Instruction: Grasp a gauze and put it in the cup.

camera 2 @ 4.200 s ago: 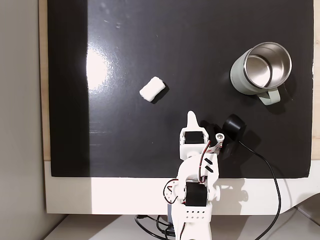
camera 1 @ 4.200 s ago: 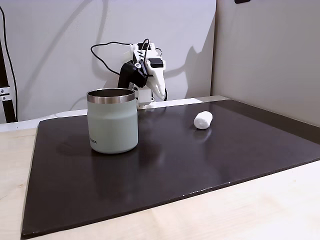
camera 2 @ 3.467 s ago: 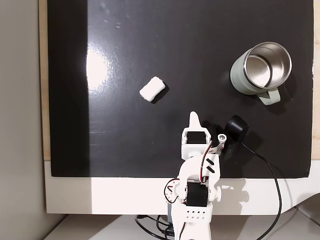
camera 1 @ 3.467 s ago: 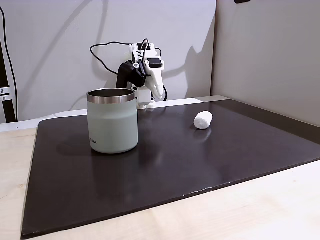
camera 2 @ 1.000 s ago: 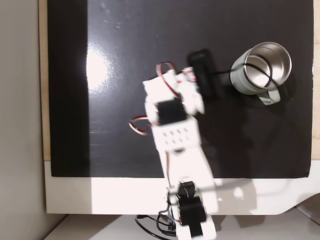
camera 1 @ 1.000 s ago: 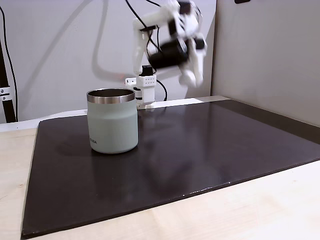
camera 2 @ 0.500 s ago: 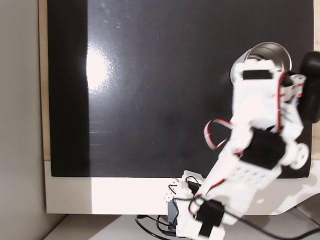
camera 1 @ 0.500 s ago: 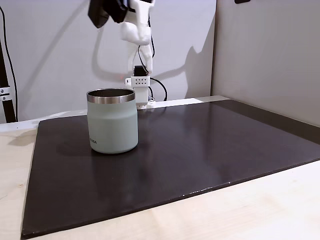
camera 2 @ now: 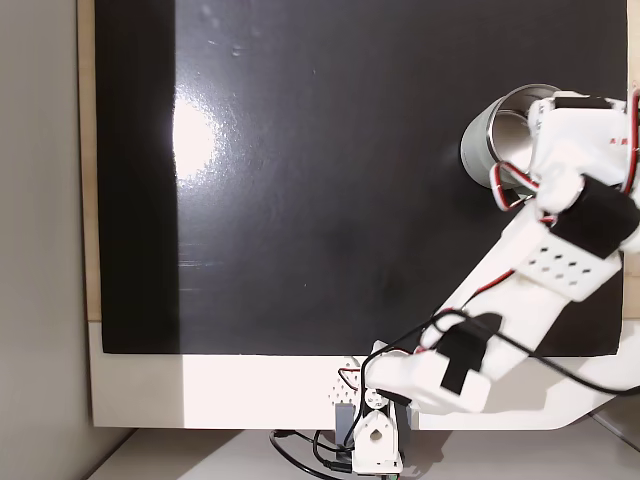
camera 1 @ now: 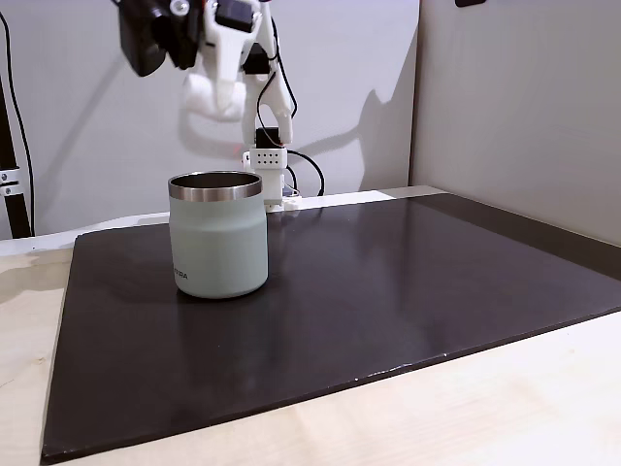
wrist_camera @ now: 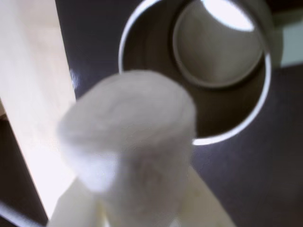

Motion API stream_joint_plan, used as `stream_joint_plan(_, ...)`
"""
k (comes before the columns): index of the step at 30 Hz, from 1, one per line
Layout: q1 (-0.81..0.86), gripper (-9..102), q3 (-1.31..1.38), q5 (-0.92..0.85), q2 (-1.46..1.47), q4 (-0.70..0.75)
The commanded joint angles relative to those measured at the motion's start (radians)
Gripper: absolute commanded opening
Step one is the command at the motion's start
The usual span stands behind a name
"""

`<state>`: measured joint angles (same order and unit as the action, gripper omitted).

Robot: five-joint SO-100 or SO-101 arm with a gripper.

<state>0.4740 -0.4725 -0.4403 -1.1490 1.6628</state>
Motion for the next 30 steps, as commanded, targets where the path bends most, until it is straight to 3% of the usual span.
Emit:
stream_joint_plan(1,0.011,0,0.16,-0.014,0.055,0.046)
stream_joint_plan(7,0.018,3,0.276,-0.034,0.137,0.103)
stream_joint_plan(12,0.023,22,0.275,-0.064,0.121,0.121)
stream_joint_plan(16,0.028,31,0.268,-0.067,0.114,0.123)
stream_joint_plan(30,0.026,31,0.255,-0.069,0.081,0.126)
